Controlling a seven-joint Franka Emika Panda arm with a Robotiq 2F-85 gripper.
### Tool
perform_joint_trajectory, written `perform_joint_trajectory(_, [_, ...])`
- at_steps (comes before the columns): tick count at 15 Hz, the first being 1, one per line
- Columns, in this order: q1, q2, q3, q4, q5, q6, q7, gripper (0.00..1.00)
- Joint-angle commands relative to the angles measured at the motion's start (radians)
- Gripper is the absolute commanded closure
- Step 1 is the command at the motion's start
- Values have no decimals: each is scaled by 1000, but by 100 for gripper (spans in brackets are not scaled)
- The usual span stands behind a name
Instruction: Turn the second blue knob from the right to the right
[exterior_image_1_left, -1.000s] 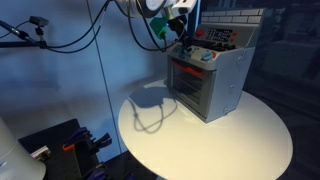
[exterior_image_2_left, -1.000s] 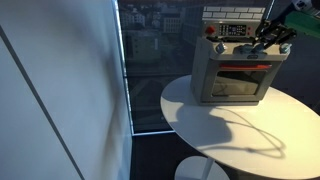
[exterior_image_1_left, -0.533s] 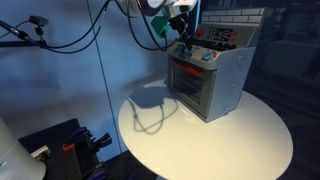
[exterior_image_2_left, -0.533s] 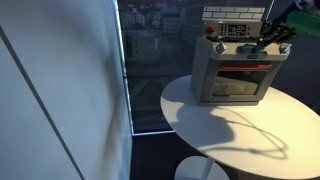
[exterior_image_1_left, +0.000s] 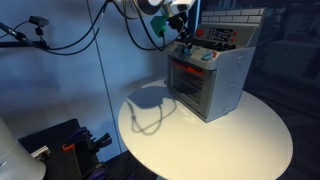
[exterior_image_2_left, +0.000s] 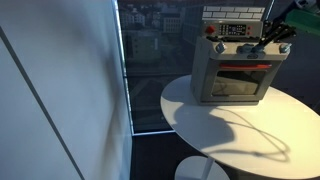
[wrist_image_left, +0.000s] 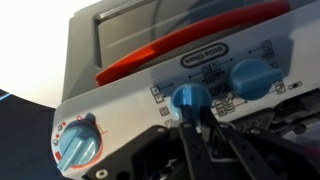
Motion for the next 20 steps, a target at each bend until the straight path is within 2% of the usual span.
perform_joint_trajectory(1, [15, -2, -16, 4, -57, 3, 99, 94])
perform_joint_trajectory(14, [12, -50, -14, -43, -47, 33, 436, 95])
perform_joint_trajectory(20, [12, -69, -18, -99, -47, 120, 591, 95])
